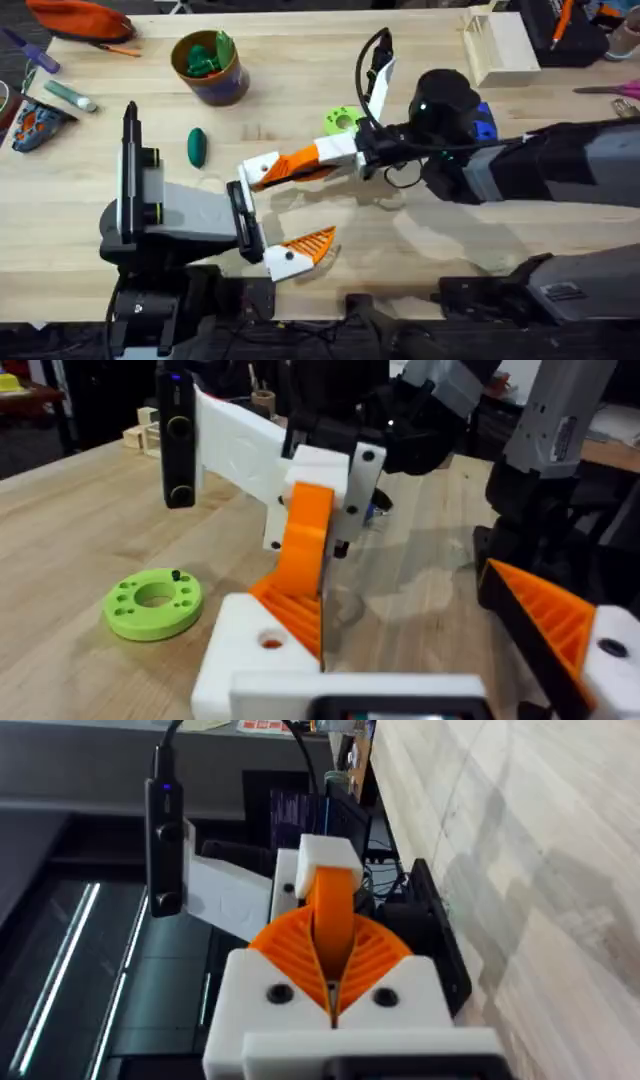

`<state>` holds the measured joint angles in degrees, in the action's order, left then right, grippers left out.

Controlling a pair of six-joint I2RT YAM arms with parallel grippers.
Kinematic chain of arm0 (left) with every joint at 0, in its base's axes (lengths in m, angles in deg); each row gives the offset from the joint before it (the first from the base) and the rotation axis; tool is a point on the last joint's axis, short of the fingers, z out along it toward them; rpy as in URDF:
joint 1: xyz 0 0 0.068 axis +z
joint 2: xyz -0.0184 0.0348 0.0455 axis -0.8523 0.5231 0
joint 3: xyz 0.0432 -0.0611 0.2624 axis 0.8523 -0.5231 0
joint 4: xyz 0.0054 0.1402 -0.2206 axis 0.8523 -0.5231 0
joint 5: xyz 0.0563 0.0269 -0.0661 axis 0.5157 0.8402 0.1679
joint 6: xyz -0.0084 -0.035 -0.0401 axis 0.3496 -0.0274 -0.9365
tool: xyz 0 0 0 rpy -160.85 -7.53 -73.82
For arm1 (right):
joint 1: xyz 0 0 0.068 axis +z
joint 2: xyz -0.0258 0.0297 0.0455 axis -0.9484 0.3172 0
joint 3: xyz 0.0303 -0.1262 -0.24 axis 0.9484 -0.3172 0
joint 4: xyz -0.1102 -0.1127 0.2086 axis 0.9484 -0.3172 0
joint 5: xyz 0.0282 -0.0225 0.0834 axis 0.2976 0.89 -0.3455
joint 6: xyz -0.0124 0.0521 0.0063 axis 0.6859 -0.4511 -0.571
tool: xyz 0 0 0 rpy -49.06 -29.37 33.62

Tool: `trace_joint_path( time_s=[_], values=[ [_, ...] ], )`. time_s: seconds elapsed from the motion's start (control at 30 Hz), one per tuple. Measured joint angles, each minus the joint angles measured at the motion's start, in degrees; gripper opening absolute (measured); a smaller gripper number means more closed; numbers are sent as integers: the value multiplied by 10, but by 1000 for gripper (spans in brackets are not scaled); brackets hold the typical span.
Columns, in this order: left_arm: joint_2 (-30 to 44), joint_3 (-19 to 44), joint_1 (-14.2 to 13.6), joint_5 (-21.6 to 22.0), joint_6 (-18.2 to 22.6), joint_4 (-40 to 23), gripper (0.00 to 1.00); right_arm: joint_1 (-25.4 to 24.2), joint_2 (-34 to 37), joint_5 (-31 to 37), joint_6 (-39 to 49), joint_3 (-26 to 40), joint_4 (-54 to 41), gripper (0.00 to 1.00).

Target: Pick up the gripper from the table and insert it into the empty holder that is missing its gripper. Then pick up a screw, insert it into the mounting hole, and use the screwdriver to tighten it. Finally, clean up the table by picking up the vegetable and placing it into the bucket.

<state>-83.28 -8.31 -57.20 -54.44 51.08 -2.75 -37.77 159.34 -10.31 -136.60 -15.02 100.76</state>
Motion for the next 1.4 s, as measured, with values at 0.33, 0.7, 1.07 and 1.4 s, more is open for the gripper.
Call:
trace_joint_path(
  time_s=[0.33,0.7,1.07,1.4],
  values=[
    [0,0,0,0,1,0,986,3,3,5,-2,1,13,8],
    [0,0,0,0,0,0,985,4,3,11,-1,1,13,8],
    [0,0,0,2,0,0,986,5,3,15,1,1,13,8],
    [0,0,0,2,0,0,986,5,3,16,0,1,14,8]
  ],
)
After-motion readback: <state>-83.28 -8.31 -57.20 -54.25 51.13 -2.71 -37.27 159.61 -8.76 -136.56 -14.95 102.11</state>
